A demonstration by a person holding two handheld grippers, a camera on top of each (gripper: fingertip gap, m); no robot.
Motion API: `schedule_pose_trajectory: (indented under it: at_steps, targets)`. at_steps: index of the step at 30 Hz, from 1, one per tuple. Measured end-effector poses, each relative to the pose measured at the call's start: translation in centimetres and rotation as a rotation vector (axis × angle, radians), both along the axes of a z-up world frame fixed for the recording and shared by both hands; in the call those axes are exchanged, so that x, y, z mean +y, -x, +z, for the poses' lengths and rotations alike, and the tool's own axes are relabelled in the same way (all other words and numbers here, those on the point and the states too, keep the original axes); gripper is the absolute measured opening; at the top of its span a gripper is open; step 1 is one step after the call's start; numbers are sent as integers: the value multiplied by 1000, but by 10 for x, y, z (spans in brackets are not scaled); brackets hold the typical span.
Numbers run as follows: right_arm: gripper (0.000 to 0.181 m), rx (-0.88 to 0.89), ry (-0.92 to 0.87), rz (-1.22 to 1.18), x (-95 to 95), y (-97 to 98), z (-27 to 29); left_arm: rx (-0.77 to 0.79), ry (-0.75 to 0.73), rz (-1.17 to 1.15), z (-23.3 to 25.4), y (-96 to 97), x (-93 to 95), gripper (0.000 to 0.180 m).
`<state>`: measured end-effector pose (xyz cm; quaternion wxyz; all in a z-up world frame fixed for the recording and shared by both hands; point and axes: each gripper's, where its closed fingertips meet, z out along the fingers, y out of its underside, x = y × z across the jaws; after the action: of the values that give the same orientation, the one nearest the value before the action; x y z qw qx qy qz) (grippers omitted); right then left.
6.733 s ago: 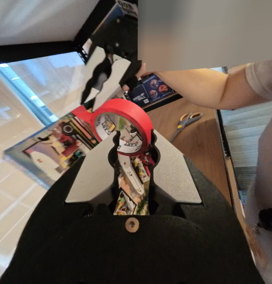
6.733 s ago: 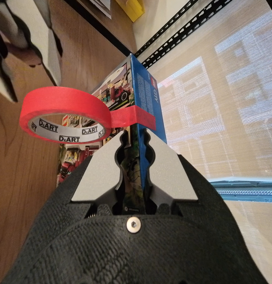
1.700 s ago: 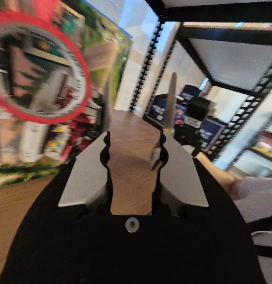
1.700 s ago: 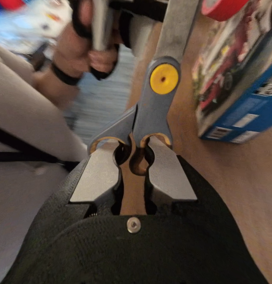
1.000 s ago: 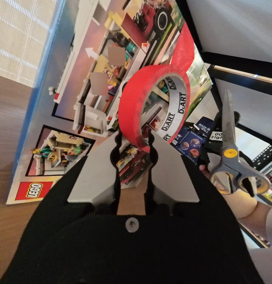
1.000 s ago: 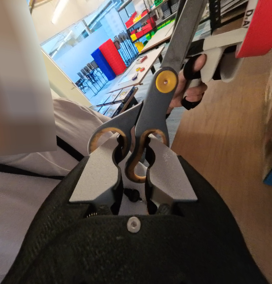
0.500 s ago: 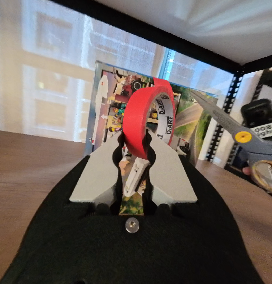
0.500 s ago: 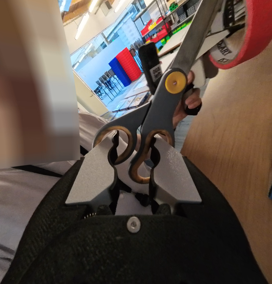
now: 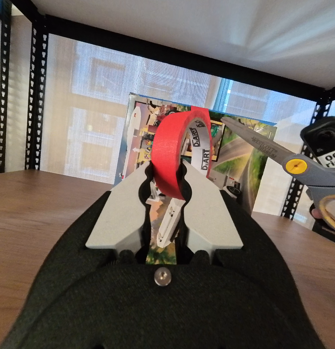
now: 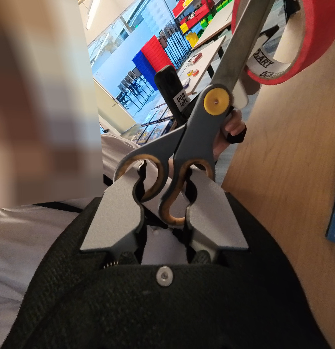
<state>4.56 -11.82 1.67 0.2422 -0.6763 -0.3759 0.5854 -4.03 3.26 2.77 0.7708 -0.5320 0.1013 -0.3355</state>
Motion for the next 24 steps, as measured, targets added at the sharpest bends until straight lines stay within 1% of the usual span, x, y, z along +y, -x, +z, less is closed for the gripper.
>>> schedule_pose_trajectory:
  at_steps: [11, 12, 24]
  targets:
    - [40, 40, 15, -12, 3, 0, -1, 53, -32, 59, 1, 1, 0, 25]
    - [42, 42, 19, -13, 3, 0, 0, 57, -37, 67, 1, 2, -1, 25]
    - [45, 2, 23, -12, 8, 1, -4, 78, -85, 143, 0, 1, -2, 25]
